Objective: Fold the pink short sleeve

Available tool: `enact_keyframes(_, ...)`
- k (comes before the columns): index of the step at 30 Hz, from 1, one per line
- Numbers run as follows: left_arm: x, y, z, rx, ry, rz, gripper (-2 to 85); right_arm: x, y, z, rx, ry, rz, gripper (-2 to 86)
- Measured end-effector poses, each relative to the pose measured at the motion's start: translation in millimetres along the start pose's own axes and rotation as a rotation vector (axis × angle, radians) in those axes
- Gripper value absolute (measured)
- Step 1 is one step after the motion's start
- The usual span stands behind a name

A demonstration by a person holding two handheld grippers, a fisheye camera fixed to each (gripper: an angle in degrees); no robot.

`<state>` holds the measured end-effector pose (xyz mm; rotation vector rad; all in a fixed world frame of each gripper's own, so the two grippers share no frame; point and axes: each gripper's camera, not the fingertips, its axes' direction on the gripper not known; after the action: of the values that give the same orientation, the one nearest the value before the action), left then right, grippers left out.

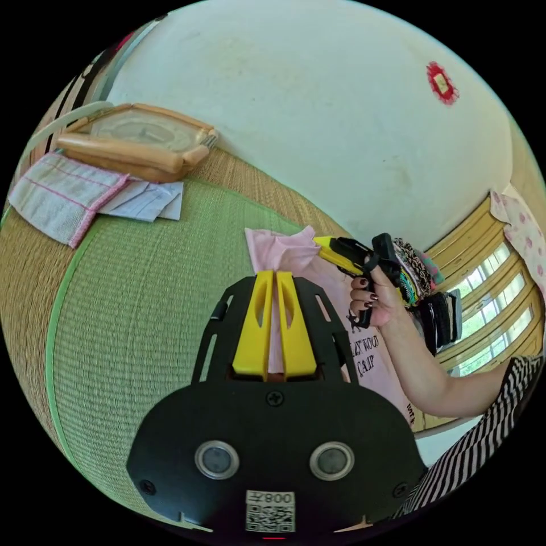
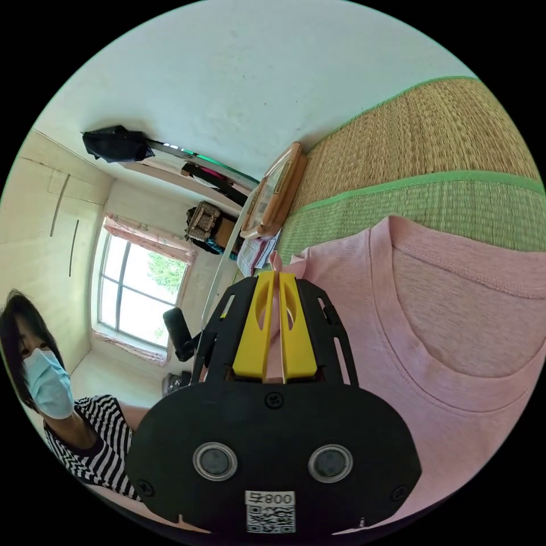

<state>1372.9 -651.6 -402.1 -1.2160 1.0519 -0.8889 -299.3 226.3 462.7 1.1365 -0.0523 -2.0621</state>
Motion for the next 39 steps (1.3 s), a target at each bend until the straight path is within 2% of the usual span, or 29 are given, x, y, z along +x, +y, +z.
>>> enact_keyframes(5, 51.4, -13.7, -12.8, -0.001, 0.027, 0.223, 0.9, 44.6, 17.0, -32.9, 0.017, 0.033, 0.093, 1.2)
enact_keyframes(10, 86.9, -32.2, 23.5, -0.228, -0.007, 0.374, 1.5, 75.2, 36.7, -58.7, 0.034, 0.072, 0.161, 1.0)
enact_keyframes(15, 100.1, -60.1, 27.3, -0.319, -0.01, 0.391, 2.5, 59.9, 49.0, -59.6, -0.009, 0.137, 0.071, 0.4)
enact_keyframes(21, 107.5, -92.4, 19.7, -0.406, -0.016, 0.354, 3.3, 29.9, 60.7, -12.6, -0.192, 0.407, -0.078, 0.1)
enact_keyframes(22, 108.5, -98.8, 12.8, -0.379, 0.001, 0.344, 3.2, 29.5, 64.0, -6.6, -0.207, 0.451, -0.086, 0.1)
enact_keyframes(26, 110.7, -123.4, -2.9, -0.315, -0.057, 0.304, 2.6, 17.3, 79.2, -9.2, -0.211, 0.509, -0.126, 0.2)
enact_keyframes(29, 109.1, -136.3, 15.4, -0.439, -0.076, 0.294, 1.6, 12.5, 94.7, -9.8, -0.23, 0.562, -0.146, 0.1)
enact_keyframes(33, 122.7, -148.9, -10.8, -0.356, -0.071, 0.31, 0.8, 5.7, 118.0, -22.8, -0.2, 0.548, -0.161, 0.1)
enact_keyframes(35, 125.5, -154.0, -14.1, -0.36, -0.077, 0.31, 0.7, -2.4, 141.4, -39.5, -0.164, 0.561, -0.173, 0.1)
enact_keyframes(37, 121.7, -159.9, -4.0, -0.453, -0.047, 0.289, 0.7, -5.1, 163.6, -59.9, -0.141, 0.576, -0.171, 0.1)
enact_keyframes(39, 123.9, -167.3, -19.9, -0.399, -0.024, 0.282, 0.8, -5.3, 189.9, -89.9, -0.104, 0.622, -0.157, 0.1)
